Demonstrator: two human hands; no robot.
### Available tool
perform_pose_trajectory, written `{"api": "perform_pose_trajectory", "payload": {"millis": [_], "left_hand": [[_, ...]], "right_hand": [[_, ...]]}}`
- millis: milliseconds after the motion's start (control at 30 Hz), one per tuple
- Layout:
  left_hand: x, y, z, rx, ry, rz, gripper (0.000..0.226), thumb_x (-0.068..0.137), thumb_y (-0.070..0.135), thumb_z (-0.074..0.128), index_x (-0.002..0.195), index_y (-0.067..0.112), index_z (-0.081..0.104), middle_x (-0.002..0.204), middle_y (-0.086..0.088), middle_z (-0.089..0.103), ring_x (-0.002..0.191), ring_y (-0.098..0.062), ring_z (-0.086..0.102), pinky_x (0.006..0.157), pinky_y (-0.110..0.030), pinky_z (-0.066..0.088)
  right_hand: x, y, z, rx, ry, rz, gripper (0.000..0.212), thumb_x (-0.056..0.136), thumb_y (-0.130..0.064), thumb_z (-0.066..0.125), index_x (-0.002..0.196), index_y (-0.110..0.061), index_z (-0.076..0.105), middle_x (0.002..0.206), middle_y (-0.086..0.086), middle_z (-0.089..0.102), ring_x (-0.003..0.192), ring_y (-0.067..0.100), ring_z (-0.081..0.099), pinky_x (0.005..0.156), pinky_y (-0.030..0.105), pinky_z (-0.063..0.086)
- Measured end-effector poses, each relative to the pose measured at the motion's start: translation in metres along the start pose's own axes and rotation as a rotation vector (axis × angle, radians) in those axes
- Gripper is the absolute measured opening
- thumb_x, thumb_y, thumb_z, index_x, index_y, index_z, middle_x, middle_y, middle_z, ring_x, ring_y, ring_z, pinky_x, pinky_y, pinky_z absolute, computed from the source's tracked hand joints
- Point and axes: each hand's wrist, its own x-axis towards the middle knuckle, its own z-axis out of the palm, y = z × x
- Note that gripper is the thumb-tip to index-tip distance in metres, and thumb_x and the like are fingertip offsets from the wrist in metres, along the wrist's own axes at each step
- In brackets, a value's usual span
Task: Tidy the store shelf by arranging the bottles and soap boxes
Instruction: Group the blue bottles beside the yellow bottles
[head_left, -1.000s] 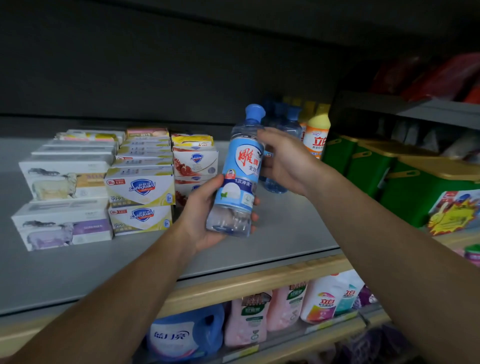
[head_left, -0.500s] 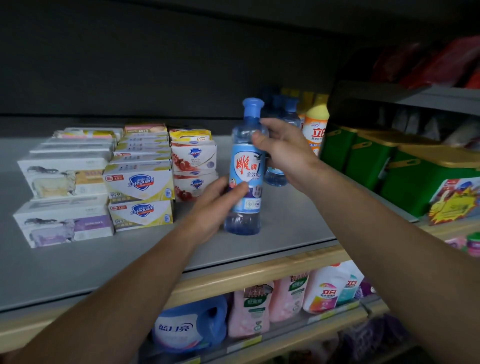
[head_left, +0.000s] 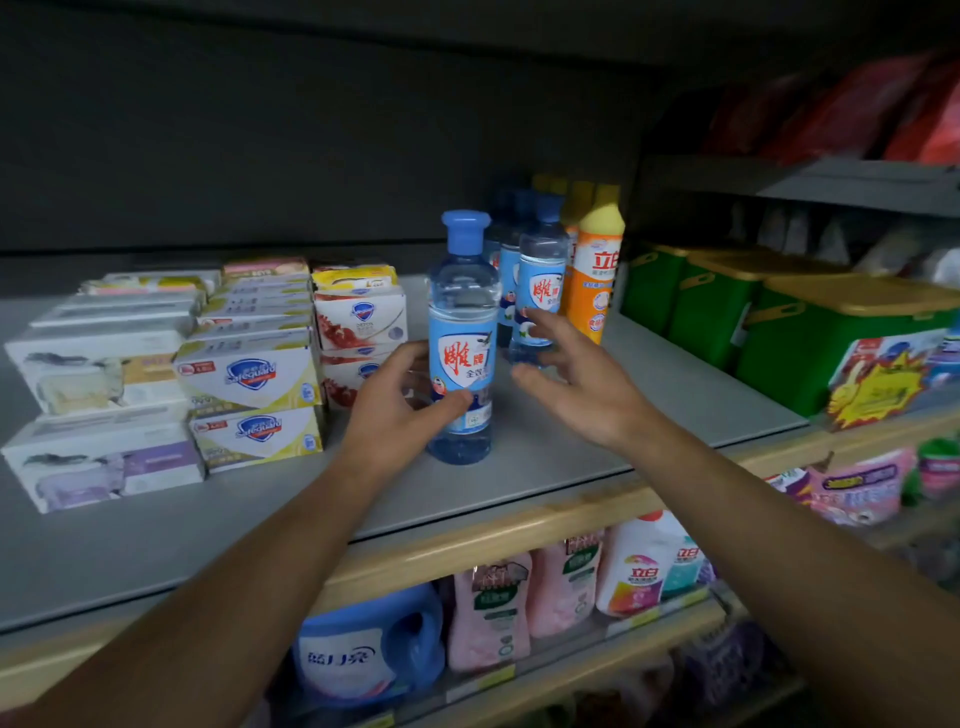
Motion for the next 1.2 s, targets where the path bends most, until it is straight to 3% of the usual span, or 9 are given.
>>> {"api": "perform_pose_trajectory", "payload": {"millis": [133, 300, 400, 500, 733, 800, 900, 1033, 1200], "left_hand": [[0.000, -0.002, 0.003, 0.077, 0.043, 0.025, 0.044, 0.078, 0.020, 0.077, 0.118, 0.026, 0.058, 0.105, 0.019, 0.066, 0.088, 0.003, 0.061, 0.069, -0.014, 0.050], [-0.001, 0.000, 0.013, 0.137, 0.063, 0.035, 0.045, 0.079, 0.022, 0.077, 0.121, 0.023, 0.058, 0.103, 0.023, 0.063, 0.090, 0.011, 0.060, 0.066, -0.006, 0.048], [0.004, 0.003, 0.022, 0.207, 0.028, 0.049, 0.044, 0.082, 0.024, 0.075, 0.122, 0.018, 0.059, 0.106, 0.014, 0.067, 0.091, 0.011, 0.061, 0.070, -0.005, 0.048], [0.013, 0.009, 0.038, 0.298, -0.014, 0.050, 0.050, 0.083, 0.030, 0.074, 0.128, 0.016, 0.058, 0.114, 0.005, 0.069, 0.095, -0.005, 0.066, 0.082, -0.022, 0.053], [0.051, 0.012, 0.096, 0.350, 0.006, 0.016, 0.048, 0.082, 0.032, 0.075, 0.123, 0.015, 0.060, 0.113, -0.002, 0.071, 0.092, -0.012, 0.069, 0.088, -0.034, 0.056], [0.061, 0.010, 0.110, 0.338, 0.025, 0.008, 0.048, 0.081, 0.032, 0.075, 0.123, 0.015, 0.059, 0.112, -0.001, 0.071, 0.090, -0.012, 0.069, 0.084, -0.029, 0.057], [0.073, 0.007, 0.126, 0.335, 0.061, -0.002, 0.049, 0.080, 0.033, 0.076, 0.121, 0.017, 0.058, 0.108, 0.002, 0.071, 0.081, -0.005, 0.066, 0.066, -0.004, 0.047], [0.085, 0.004, 0.138, 0.387, 0.072, -0.021, 0.047, 0.081, 0.035, 0.075, 0.121, 0.014, 0.058, 0.114, -0.002, 0.070, 0.095, -0.015, 0.068, 0.082, -0.025, 0.054], [0.093, 0.003, 0.144, 0.428, 0.090, -0.024, 0.045, 0.084, 0.035, 0.072, 0.122, 0.013, 0.060, 0.117, -0.003, 0.069, 0.100, -0.017, 0.066, 0.081, -0.023, 0.048]], "right_hand": [[-0.025, 0.055, -0.033, -0.426, -0.024, 0.225, 0.060, 0.095, -0.052, 0.050, 0.148, -0.025, 0.040, 0.151, 0.004, 0.042, 0.136, 0.024, 0.042, 0.111, 0.035, 0.034], [-0.040, 0.087, -0.039, -0.674, -0.055, 0.315, 0.054, 0.094, -0.060, 0.041, 0.135, -0.027, 0.053, 0.135, 0.003, 0.054, 0.124, 0.027, 0.050, 0.102, 0.036, 0.041], [-0.038, 0.088, -0.035, -0.691, -0.027, 0.305, 0.054, 0.092, -0.059, 0.038, 0.134, -0.029, 0.052, 0.135, 0.002, 0.054, 0.125, 0.027, 0.049, 0.102, 0.036, 0.040], [-0.039, 0.090, -0.036, -0.702, -0.027, 0.304, 0.055, 0.091, -0.059, 0.036, 0.133, -0.028, 0.052, 0.134, 0.002, 0.053, 0.124, 0.027, 0.048, 0.102, 0.037, 0.039], [-0.040, 0.089, -0.037, -0.705, -0.031, 0.291, 0.054, 0.092, -0.056, 0.036, 0.134, -0.025, 0.051, 0.137, 0.003, 0.051, 0.128, 0.027, 0.044, 0.104, 0.038, 0.036], [-0.041, 0.088, -0.037, -0.695, -0.029, 0.291, 0.054, 0.092, -0.055, 0.036, 0.134, -0.025, 0.051, 0.137, 0.002, 0.051, 0.129, 0.027, 0.043, 0.105, 0.039, 0.035], [-0.041, 0.087, -0.038, -0.698, -0.027, 0.282, 0.053, 0.092, -0.054, 0.036, 0.133, -0.024, 0.051, 0.136, 0.003, 0.052, 0.128, 0.027, 0.043, 0.105, 0.040, 0.034], [-0.042, 0.086, -0.039, -0.691, -0.033, 0.285, 0.054, 0.092, -0.054, 0.035, 0.135, -0.024, 0.049, 0.138, 0.002, 0.050, 0.130, 0.028, 0.041, 0.108, 0.042, 0.034], [-0.042, 0.085, -0.039, -0.686, -0.040, 0.283, 0.053, 0.093, -0.054, 0.035, 0.135, -0.024, 0.049, 0.137, 0.002, 0.050, 0.129, 0.027, 0.041, 0.107, 0.042, 0.033]]}}
